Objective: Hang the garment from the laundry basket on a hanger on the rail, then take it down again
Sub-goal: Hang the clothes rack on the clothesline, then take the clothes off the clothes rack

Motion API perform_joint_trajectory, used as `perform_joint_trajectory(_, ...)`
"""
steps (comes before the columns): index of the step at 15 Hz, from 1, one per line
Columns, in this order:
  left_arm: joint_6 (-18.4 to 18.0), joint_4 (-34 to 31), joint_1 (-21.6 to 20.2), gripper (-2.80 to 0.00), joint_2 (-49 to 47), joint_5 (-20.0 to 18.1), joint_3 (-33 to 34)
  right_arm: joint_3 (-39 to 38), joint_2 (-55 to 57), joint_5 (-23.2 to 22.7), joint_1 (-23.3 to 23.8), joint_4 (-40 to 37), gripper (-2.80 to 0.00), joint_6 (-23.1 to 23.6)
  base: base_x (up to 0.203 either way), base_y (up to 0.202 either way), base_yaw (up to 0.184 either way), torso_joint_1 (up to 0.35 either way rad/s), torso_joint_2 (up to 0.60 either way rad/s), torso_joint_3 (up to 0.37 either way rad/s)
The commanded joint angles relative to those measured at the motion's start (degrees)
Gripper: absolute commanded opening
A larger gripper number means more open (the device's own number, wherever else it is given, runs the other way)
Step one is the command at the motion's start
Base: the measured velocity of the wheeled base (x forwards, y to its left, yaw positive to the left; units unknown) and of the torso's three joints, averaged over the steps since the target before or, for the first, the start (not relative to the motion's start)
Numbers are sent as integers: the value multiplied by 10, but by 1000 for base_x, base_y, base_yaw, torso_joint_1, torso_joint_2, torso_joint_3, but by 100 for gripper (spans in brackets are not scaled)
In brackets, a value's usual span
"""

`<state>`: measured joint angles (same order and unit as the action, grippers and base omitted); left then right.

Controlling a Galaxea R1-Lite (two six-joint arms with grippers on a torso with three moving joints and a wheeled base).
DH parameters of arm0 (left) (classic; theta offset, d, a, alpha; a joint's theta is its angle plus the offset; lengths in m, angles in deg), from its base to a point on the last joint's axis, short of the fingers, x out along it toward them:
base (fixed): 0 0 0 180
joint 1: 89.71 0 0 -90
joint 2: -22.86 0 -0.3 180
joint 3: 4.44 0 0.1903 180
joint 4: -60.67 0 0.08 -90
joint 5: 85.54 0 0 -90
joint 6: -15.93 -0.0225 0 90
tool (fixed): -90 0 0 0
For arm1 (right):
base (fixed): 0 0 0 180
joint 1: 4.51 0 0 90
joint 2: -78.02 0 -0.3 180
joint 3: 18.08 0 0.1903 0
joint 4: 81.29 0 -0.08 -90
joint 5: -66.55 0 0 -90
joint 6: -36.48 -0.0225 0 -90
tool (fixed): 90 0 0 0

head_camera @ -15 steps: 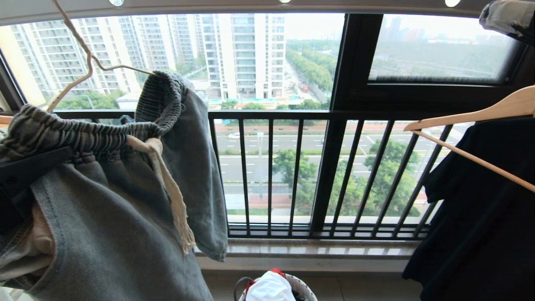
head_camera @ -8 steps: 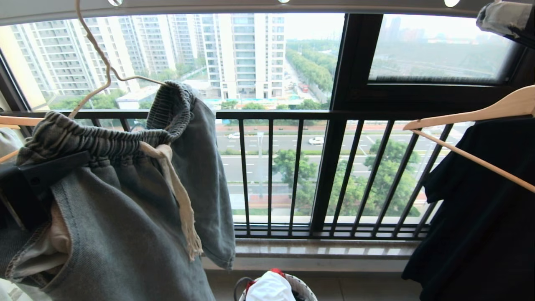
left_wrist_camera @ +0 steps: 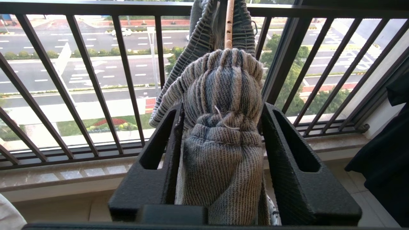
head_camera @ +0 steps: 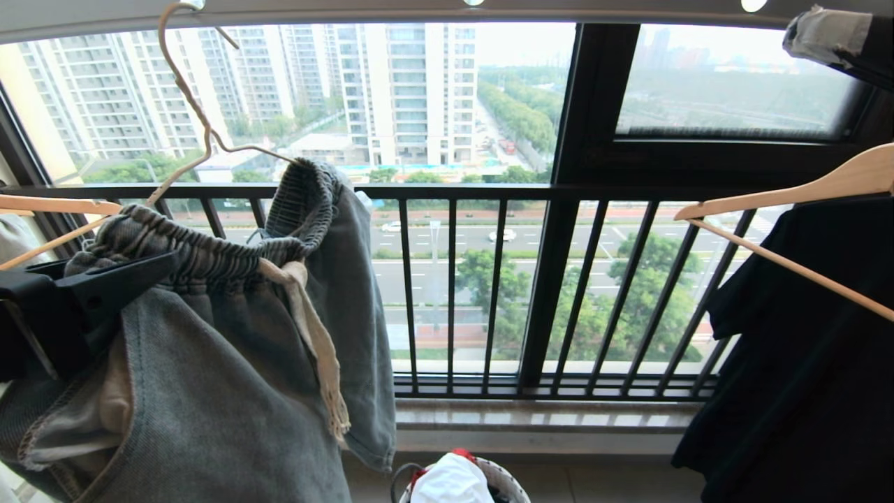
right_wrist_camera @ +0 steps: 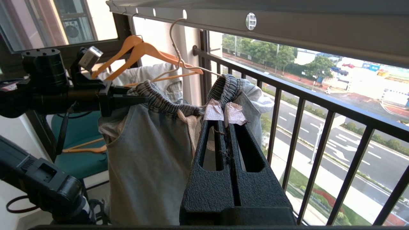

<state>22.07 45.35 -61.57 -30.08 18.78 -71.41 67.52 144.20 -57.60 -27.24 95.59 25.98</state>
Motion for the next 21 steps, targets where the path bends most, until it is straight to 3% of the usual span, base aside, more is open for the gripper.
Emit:
perform_joint_trajectory(1, 1, -4, 0, 0, 20, 0, -1, -1, 0, -2, 0, 1, -280, -1, 0, 0, 0, 0, 0, 0)
perform_joint_trajectory(3, 2, -18, 1, 0, 41, -4, -25, 0, 0, -2, 0, 1, -280, -1, 0, 0, 0, 0, 0, 0)
perform_joint_trajectory(8, 44, -229, 2, 0, 92, -6, -134, 7, 7, -2, 0, 1, -280, -1, 0, 0, 0, 0, 0, 0)
perform_joint_trajectory(9, 48, -270, 2, -247, 100, -7, -145, 7, 9, -2, 0, 0, -280, -1, 0, 0, 0, 0, 0, 0)
perform_joint_trajectory(10, 49, -305, 2, -280, 102, -7, -154, 8, 11, -2, 0, 1, -280, -1, 0, 0, 0, 0, 0, 0)
perform_joint_trajectory(13, 51, -457, 2, -280, 96, -7, -192, 14, 14, -3, 0, -4, -280, -4, 0, 0, 0, 0, 0, 0)
perform_joint_trajectory(16, 91, -616, 2, -280, 85, -26, -240, 14, 18, -3, 0, -4, -280, -4, 0, 0, 0, 0, 0, 0)
perform_joint_trajectory(18, 98, -661, 3, -280, 96, -56, -232, 14, 19, -3, 0, -4, -280, -4, 0, 0, 0, 0, 0, 0)
perform_joint_trajectory(21, 109, -663, 2, -280, 116, -60, -170, 15, 27, -3, 0, -4, -280, -3, 0, 0, 0, 0, 0, 0)
